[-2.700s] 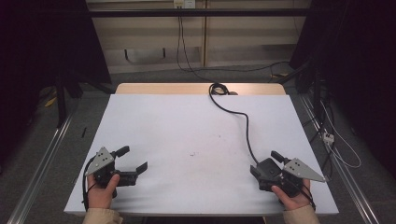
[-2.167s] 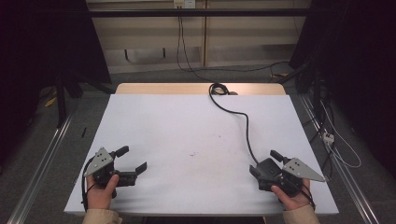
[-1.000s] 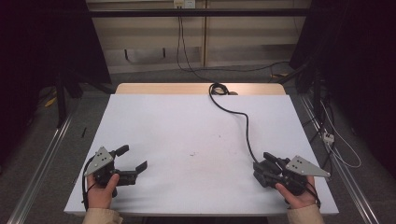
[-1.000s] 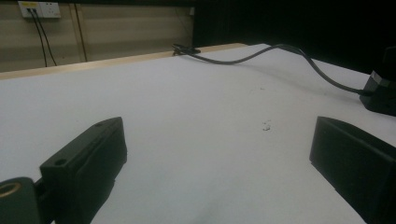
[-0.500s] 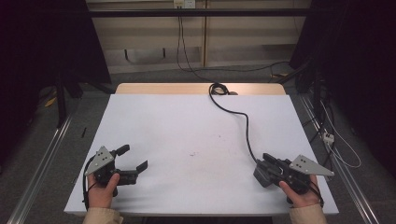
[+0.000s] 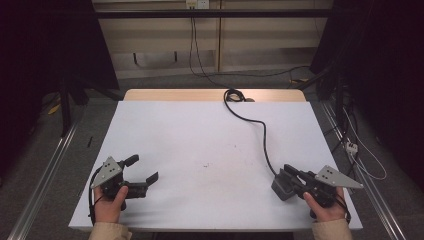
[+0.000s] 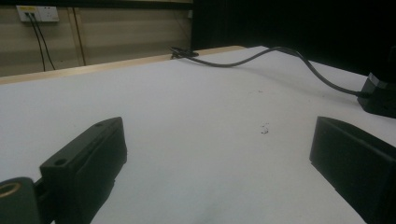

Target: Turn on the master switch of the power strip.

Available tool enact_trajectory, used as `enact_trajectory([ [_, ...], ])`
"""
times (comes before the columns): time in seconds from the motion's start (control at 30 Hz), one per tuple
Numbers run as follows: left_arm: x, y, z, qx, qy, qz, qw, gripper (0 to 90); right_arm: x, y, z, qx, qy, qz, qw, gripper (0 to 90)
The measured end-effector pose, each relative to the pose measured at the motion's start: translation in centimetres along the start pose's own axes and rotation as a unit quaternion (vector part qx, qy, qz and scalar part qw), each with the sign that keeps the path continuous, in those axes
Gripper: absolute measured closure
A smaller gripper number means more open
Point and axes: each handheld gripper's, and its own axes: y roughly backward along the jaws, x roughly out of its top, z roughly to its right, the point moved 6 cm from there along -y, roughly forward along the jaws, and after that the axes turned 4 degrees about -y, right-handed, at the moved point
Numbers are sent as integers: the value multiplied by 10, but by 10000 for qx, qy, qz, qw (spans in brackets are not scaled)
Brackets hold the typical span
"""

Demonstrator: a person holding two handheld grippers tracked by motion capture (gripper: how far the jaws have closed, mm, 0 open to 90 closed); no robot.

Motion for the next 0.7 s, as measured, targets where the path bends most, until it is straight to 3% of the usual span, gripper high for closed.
enact_trajectory([
  [0.27, 0, 0, 1, -24, 1, 21, 10000, 35, 0, 2, 4, -39, -74, -85, 9999, 799],
  [0.7, -1, -2, 2, -41, -29, -25, 10000, 35, -1, 5, 9, 127, -164, -248, 9995, 876],
])
